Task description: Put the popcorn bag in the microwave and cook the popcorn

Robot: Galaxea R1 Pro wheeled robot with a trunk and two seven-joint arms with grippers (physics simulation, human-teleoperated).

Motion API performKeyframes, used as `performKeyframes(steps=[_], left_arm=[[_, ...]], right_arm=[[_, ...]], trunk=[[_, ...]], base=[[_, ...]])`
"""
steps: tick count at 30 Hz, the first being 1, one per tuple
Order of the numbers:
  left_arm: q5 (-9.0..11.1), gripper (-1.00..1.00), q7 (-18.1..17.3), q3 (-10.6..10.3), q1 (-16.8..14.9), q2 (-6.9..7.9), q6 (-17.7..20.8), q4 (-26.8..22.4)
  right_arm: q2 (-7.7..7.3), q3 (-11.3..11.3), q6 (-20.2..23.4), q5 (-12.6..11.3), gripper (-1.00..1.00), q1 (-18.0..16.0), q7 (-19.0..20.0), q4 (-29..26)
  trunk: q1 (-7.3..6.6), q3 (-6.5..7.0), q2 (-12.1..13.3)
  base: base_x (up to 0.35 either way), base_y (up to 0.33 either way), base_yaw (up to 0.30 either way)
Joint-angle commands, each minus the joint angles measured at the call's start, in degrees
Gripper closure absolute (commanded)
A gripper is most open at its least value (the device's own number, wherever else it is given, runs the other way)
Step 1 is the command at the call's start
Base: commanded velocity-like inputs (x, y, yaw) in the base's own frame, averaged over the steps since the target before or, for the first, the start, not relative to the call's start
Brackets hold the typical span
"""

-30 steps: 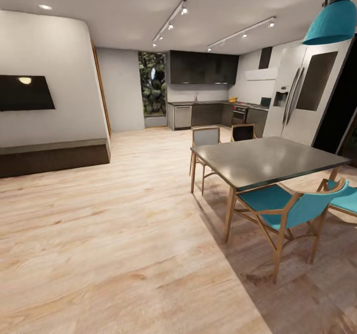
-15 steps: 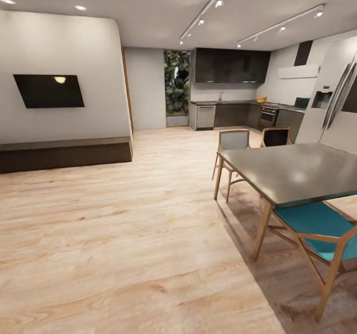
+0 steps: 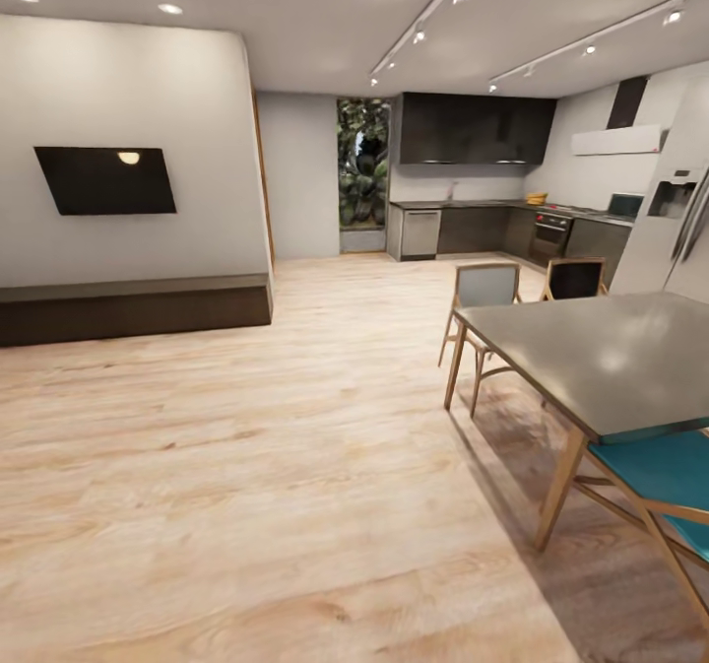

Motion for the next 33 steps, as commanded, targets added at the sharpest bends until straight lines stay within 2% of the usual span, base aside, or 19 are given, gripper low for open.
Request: performKeyframes(steps=[1,33], left_arm=[[0.01,-1.0,0.01,0.31,-0.03,0.0,0.01,0.0],[-0.01,-1.0,-0.06,0.27,-0.03,0.0,0.01,0.0]], right_arm=[[0.0,-0.14,-0.21,-0.02,-1.0,-0.03,0.02,0.05],[-0.26,-0.03,-0.24,0.24,-1.0,-0.03,0.01,0.05]], trunk=[[0.03,-0.06,-0.02],[0.03,-0.06,-0.02]], base=[[0.309,0.144,0.0],[0.309,0.144,0.0]])
